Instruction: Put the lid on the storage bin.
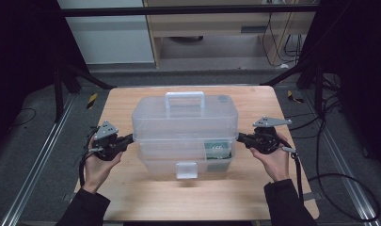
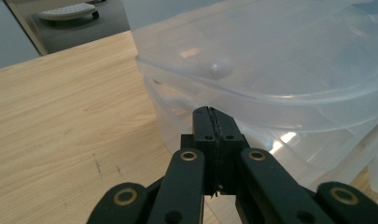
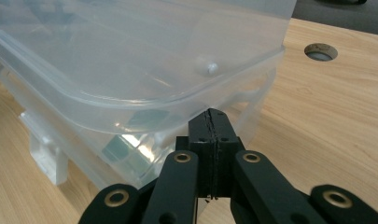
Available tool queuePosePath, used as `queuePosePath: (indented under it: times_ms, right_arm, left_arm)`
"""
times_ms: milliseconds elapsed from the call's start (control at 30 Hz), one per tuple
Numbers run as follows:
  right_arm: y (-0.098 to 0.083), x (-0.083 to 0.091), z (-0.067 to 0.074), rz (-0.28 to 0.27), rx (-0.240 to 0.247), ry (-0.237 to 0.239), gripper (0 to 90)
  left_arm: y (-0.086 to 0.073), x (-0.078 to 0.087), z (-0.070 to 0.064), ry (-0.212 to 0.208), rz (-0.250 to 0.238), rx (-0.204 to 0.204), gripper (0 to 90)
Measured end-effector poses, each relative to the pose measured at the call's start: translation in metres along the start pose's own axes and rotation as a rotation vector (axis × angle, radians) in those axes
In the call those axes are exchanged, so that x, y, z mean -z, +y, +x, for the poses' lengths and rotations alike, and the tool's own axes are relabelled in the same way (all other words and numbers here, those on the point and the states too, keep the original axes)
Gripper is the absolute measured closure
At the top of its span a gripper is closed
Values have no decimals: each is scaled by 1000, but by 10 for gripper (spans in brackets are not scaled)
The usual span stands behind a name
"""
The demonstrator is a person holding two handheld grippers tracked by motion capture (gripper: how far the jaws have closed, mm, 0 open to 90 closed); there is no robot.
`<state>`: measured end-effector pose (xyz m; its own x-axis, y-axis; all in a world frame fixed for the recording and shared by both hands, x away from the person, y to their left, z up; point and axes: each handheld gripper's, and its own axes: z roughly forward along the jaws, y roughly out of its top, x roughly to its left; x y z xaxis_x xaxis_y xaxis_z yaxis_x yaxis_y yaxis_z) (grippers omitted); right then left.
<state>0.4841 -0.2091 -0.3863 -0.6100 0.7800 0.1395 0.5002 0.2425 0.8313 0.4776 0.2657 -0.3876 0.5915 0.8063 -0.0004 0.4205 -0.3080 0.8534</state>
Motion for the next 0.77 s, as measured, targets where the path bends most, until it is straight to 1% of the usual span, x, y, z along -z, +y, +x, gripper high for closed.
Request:
queuePosePath:
  times_ms: [67, 100, 133, 200, 233, 267, 300, 333, 400, 433, 467, 500, 533, 567, 600, 633, 667, 733, 767]
  right_arm:
    - [-2, 0, 0, 0, 3, -4, 896]
    - [-7, 1, 0, 11, 8, -18, 894]
    - [-11, 1, -1, 13, 11, -29, 887]
    - [-16, 2, -4, 5, -14, -24, 886]
    - [-16, 2, -4, 5, -14, -24, 886]
    - [-21, 3, -8, -3, -21, -39, 873]
    - [-21, 3, -8, -3, -21, -39, 873]
    - [-26, 3, -13, -4, -20, -74, 845]
    - [-32, 3, -17, 12, -8, -130, 804]
    - [-32, 3, -17, 12, -8, -130, 804]
    - [-40, 2, -22, 20, -14, -164, 726]
    - [-40, 2, -22, 20, -14, -164, 726]
    - [-50, 1, -28, 20, -22, -201, 654]
    - [-50, 1, -28, 20, -22, -201, 654]
    - [-54, 0, -31, 27, -25, -223, 628]
    - [-61, 0, -37, 50, -24, -267, 543]
    - [-63, 2, -40, 50, -21, -288, 504]
    - [-70, 4, -46, 44, -29, -310, 452]
    - [-70, 4, -46, 44, -29, -310, 452]
  left_arm:
    - [-3, -1, 1, 0, 5, 6, 895]
    - [-8, -2, 4, 4, 8, 20, 894]
    - [-10, -2, 6, 13, 15, 23, 894]
    - [-15, -3, 10, 37, 28, 29, 889]
    - [-15, -3, 10, 37, 28, 29, 884]
    - [-19, -4, 15, 61, 36, 43, 879]
    - [-19, -4, 15, 61, 36, 43, 873]
    - [-23, -4, 21, 80, 47, 57, 862]
    - [-28, -5, 26, 105, 56, 65, 843]
    - [-28, -5, 26, 105, 56, 65, 820]
    - [-33, -6, 32, 138, 67, 64, 796]
    - [-33, -6, 32, 138, 67, 64, 775]
    - [-40, -7, 39, 156, 83, 83, 753]
    - [-40, -7, 39, 156, 83, 83, 730]
    - [-43, -8, 42, 167, 86, 86, 730]
    - [-50, -8, 48, 206, 97, 77, 654]
    - [-53, -9, 52, 223, 108, 81, 614]
    - [-58, -9, 58, 249, 124, 102, 528]
    - [-58, -9, 58, 249, 124, 102, 490]
